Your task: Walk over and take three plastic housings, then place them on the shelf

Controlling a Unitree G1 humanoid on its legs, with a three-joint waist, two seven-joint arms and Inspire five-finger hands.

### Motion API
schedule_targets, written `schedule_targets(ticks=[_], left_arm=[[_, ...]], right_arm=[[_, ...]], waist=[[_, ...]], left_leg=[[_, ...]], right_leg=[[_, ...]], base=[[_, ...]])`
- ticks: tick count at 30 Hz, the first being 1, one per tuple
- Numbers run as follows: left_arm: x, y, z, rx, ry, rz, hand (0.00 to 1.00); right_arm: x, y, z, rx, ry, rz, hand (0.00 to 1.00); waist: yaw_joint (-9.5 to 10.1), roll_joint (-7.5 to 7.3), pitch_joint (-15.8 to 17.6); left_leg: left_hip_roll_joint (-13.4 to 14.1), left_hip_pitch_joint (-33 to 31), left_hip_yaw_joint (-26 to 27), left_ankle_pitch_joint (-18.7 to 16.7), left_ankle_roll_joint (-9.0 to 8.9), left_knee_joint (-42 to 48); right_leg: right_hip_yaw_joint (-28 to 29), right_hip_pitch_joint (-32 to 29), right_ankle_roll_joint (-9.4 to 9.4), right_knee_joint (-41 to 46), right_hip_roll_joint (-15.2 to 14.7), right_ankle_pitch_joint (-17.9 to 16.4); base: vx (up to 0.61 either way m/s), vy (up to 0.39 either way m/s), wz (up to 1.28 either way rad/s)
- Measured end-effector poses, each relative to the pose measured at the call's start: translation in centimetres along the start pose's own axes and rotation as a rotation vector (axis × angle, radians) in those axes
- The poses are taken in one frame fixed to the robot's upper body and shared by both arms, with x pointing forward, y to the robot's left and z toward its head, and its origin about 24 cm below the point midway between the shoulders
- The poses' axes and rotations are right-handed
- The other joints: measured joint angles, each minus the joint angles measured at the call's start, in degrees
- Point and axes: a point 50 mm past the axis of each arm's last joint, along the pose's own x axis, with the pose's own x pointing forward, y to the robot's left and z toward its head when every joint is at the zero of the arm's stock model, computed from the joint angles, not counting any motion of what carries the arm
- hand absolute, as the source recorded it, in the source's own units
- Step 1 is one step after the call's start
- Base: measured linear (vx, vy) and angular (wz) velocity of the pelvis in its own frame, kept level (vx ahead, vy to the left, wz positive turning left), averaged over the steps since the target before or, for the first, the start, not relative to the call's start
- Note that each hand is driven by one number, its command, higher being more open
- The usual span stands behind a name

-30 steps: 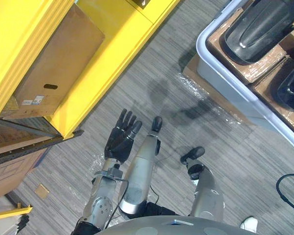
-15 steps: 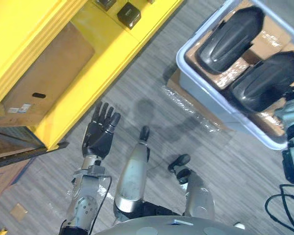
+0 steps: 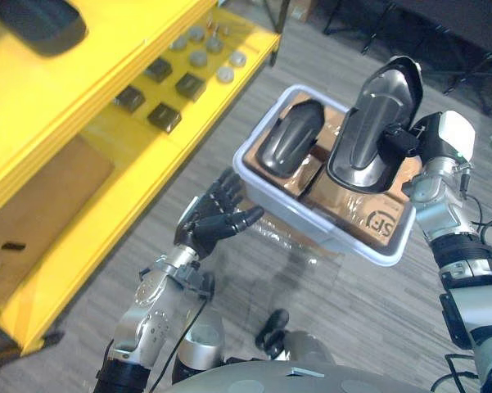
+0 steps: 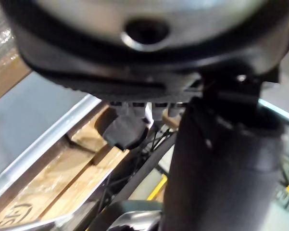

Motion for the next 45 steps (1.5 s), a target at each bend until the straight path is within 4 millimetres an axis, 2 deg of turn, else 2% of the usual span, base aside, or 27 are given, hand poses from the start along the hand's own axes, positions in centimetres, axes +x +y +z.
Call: schedule_targets(ticks=[4, 8, 11, 14, 19, 26, 32, 40, 43, 44, 45], left_arm=[[1.1, 0.9, -0.6, 0.04, 0.145, -0.031, 1.0], [2.2, 2.4, -1.2, 0.095, 0.258, -0.006, 1.0], [2.8, 3.8, -0.7, 0.141, 0.302, 0.029, 1.0], [3.1, 3.9, 0.0, 0.11, 0.304, 0.017, 1.0], [3.6, 3.3, 0.4, -0.071, 0.266, -0.036, 1.0], [4.7, 2.1, 1.2, -0.125, 0.246, -0.126, 1.0], [4.8, 1.0, 0.0, -0.175, 0.306, -0.184, 1.0], [5.1, -1.2, -1.7, -0.197, 0.361, -0.251, 1.0], [5.1, -1.3, -1.9, -0.194, 0.37, -0.247, 1.0], [5.1, -1.3, -2.0, -0.189, 0.375, -0.237, 0.0], [5.1, -1.4, -2.2, -0.181, 0.383, -0.221, 0.0]], right_arm=[[-1.2, 0.4, 1.1, -0.024, -0.139, -0.004, 0.0], [-1.9, 0.3, 2.6, -0.053, -0.285, -0.016, 0.0], [-2.4, 0.2, 3.5, -0.058, -0.362, -0.016, 0.0], [-3.3, 0.8, 3.7, -0.079, -0.435, 0.01, 0.0], [-4.9, 2.3, 4.3, -0.135, -0.575, 0.077, 0.0], [-5.8, 3.1, 5.2, -0.134, -0.676, 0.116, 0.0], [-7.4, 5.1, 5.3, -0.081, -0.664, 0.174, 0.0], [-9.4, 7.4, 7.3, 0.017, -0.692, 0.244, 0.0], [-9.9, 7.9, 7.7, 0.059, -0.686, 0.266, 0.0], [-10.1, 8.1, 8.0, 0.071, -0.685, 0.273, 0.0], [-10.4, 8.4, 8.3, 0.1, -0.678, 0.286, 0.0]], waist=[[-1.95, 0.3, -4.14], [-3.87, 1.05, -5.76], [-5.39, 1.09, -6.06], [-5.88, 1.45, -7.7], [-6.07, 1.64, -9.32], [-6.09, 2.0, -9.86], [-6.1, 2.08, -11.08], [-5.8, 2.6, -11.51], [-5.67, 2.6, -11.53], [-5.68, 2.61, -11.56], [-5.72, 2.62, -11.6]], left_leg=[[0.09, 3.16, 2.83, -0.12, -0.19, -1.61], [0.17, 4.23, 4.9, -0.13, -0.2, -1.6], [0.42, 4.91, 5.13, -0.23, -0.35, -1.63], [0.59, 4.92, 5.27, -0.34, -0.51, -2.42], [0.28, 5.61, 5.95, -0.25, -0.36, -2.46], [0.22, 5.6, 5.75, 0.27, -0.09, -2.89], [-0.23, 5.16, 4.92, 0.28, -0.06, -2.88], [-0.61, 4.74, 3.37, 0.43, 0.15, -2.88], [-0.67, 4.73, 3.24, 0.46, 0.2, -2.88], [-0.68, 4.73, 3.2, 0.47, 0.21, -2.88], [-0.67, 4.73, 3.18, 0.47, 0.21, -2.88]], right_leg=[[2.27, 1.88, 0.17, -2.18, 0.69, 0.69], [4.19, 2.17, -0.01, -3.35, 0.96, 1.64], [4.6, 2.87, -0.09, -4.15, 1.42, 1.93], [4.97, 2.84, -0.33, -5.56, 2.0, 2.92], [5.72, 4.05, -0.23, -8.12, 2.22, 4.83], [5.63, 4.79, -0.38, -10.09, 2.7, 6.12], [5.03, 5.17, -0.13, -11.04, 2.61, 6.34], [3.88, 5.59, -0.13, -11.1, 2.44, 6.35], [3.87, 5.6, -0.11, -11.07, 2.39, 6.36], [3.86, 5.61, -0.11, -11.06, 2.39, 6.36], [3.86, 5.61, -0.11, -11.06, 2.39, 6.36]], base=[[0.05, -0.01, -0.29], [-0.01, 0.0, -0.28], [-0.05, -0.005, -0.09], [-0.05, 0.01, -0.07], [-0.03, 0.025, -0.09], [-0.01, 0.001, 0.0], [0.04, 0.012, 0.06], [0.02, 0.009, 0.09], [0.0, 0.0, 0.0], [0.0, 0.0, 0.0], [0.0, 0.0, 0.0]])
